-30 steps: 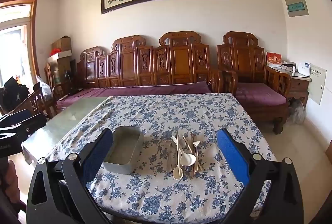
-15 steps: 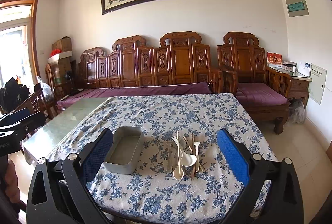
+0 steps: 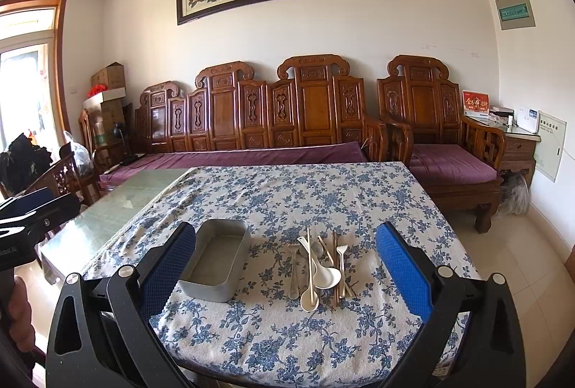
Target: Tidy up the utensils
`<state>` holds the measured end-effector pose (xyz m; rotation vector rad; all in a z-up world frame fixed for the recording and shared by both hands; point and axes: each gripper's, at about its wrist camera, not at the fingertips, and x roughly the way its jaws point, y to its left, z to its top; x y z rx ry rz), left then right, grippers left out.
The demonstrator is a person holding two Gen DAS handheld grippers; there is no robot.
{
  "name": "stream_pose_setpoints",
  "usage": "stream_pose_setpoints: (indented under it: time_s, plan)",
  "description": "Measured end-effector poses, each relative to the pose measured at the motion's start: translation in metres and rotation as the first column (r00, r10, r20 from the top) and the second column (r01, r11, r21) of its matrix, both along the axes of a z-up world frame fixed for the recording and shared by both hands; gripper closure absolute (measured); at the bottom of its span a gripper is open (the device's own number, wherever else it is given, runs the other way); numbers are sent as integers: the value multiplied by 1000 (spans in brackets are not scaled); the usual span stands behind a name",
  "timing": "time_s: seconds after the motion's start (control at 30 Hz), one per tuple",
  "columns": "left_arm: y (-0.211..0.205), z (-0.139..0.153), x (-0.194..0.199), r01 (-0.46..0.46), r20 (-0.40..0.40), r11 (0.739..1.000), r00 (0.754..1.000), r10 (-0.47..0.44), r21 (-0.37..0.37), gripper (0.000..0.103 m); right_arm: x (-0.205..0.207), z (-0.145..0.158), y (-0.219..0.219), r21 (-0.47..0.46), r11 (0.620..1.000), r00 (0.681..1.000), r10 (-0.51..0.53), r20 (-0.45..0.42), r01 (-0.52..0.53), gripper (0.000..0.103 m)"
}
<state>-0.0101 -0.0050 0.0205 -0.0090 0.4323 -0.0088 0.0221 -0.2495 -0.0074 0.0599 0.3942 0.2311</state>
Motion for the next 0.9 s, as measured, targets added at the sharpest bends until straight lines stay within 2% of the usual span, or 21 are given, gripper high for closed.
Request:
stream_pose_setpoints:
  time_s: [0.9]
  plan:
    - [1,-3,0,-4,2,1000,1000,4,6,7,-1,4,0,2,1000,1000,3,3,-3,3]
